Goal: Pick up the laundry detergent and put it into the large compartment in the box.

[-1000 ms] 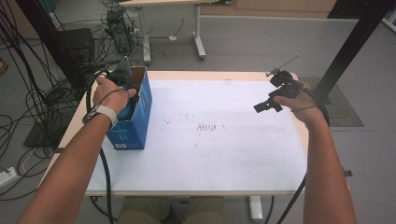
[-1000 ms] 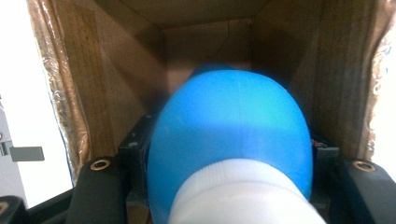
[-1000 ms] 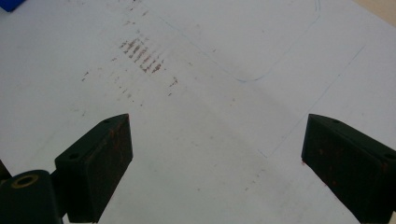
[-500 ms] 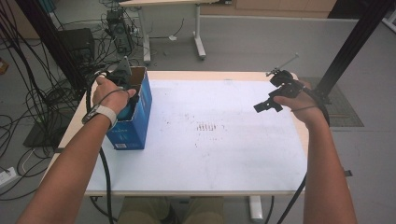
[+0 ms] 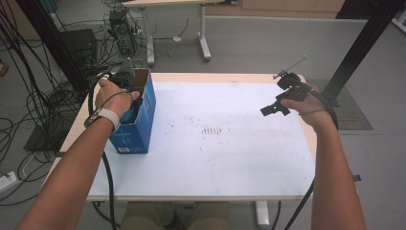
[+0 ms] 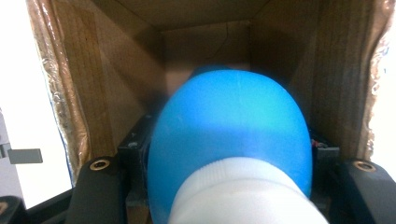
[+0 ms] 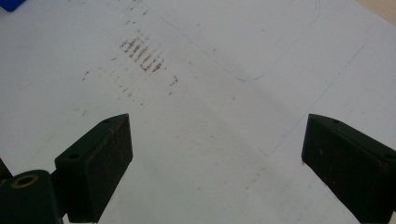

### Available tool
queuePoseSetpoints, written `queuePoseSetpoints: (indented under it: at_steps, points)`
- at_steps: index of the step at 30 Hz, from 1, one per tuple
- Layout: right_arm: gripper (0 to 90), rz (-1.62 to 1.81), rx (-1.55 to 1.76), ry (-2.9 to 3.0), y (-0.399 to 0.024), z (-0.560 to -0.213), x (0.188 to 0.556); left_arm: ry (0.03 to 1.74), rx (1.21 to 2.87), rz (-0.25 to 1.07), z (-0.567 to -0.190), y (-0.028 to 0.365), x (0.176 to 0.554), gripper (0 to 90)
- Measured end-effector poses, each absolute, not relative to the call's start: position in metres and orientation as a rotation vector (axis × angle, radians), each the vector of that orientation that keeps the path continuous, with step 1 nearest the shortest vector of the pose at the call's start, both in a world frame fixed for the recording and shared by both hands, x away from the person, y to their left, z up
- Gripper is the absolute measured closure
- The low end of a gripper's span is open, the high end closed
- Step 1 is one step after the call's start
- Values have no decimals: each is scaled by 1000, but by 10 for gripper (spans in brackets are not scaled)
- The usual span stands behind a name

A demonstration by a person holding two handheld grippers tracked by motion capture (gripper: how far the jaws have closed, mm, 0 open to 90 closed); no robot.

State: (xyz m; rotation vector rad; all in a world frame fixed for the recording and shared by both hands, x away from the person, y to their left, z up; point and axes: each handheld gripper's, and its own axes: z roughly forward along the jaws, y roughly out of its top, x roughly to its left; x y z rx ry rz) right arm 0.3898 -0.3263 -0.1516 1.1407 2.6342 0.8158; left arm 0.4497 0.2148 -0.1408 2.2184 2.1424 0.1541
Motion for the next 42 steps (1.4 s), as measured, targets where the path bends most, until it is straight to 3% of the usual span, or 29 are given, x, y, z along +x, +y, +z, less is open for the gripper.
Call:
queuePoseSetpoints:
  at_steps: [8,15,32,36,42]
  points:
    - [85,817,1142,2636,-326,-152,389,2139,2203,160,-141,217,448,367]
    - [85,814,1145,2636,-326,-152,389,2139,2194,146,-139,223,447,293]
    - [85,810,1122,2640,-319,-147,387,2092,2178,116,-126,234,440,282]
    - [85,809,1122,2639,-319,-145,386,2085,2190,138,-119,232,439,203]
    - [85,807,1119,2638,-318,-143,384,2044,2249,157,-105,229,438,158]
